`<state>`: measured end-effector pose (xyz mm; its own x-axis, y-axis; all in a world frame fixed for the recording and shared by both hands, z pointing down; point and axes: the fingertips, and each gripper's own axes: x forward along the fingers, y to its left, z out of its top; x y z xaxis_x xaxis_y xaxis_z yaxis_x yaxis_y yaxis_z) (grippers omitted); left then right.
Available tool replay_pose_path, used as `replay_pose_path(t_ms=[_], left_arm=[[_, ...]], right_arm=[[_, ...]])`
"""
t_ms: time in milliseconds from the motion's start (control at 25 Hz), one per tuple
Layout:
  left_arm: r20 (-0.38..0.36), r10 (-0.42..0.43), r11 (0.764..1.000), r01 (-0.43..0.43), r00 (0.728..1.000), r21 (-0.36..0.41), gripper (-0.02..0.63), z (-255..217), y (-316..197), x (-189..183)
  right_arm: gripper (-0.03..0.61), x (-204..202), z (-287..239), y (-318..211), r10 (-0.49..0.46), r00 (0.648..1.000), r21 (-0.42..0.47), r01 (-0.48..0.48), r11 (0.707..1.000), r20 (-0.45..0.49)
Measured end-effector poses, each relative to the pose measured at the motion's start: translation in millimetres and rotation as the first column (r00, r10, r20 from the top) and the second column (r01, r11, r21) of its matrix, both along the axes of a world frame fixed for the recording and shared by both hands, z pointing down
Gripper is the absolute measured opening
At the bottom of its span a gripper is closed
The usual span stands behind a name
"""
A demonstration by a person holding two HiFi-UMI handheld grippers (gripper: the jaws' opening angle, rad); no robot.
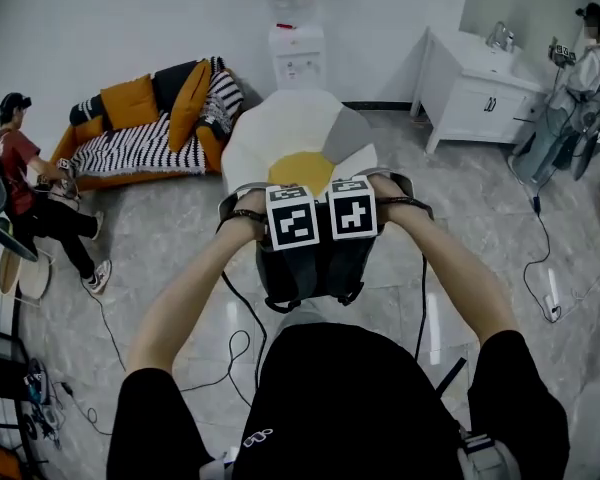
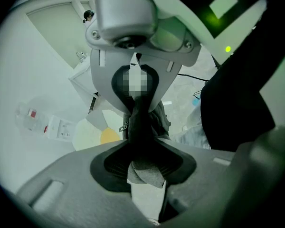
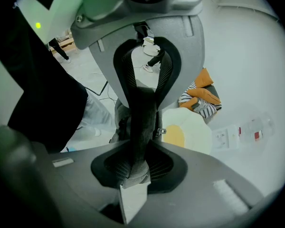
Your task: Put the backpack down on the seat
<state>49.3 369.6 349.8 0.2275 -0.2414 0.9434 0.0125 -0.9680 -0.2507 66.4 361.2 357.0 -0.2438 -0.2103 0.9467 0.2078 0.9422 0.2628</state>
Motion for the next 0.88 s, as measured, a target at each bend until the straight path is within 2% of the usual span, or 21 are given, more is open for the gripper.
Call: replay_pose_path(t_ms=[240, 480, 880], left_arm=[[-0.009, 0.021, 0.999, -0.021, 1.000, -0.033, 0.141, 15.0, -68.1, -4.3], [-0.026, 0.023, 0.998, -0.024, 0.999, -0.063, 0.140, 16.4, -155.2, -29.1], [-0.009, 0.042, 0.998, -0.043, 0.999, -0.038, 0.141, -5.3, -304.6, -74.5]], right_arm=[[0.075, -4.4, 14.5, -66.9, 0.023, 1.000, -0.037, -0.024, 0.999, -0.010], [0.075, -28.9, 15.5, -154.4, 0.025, 0.999, -0.047, -0.027, 0.999, -0.027], [0.075, -73.1, -4.9, -302.4, 0.057, 0.998, -0.027, -0.058, 0.998, -0.019]])
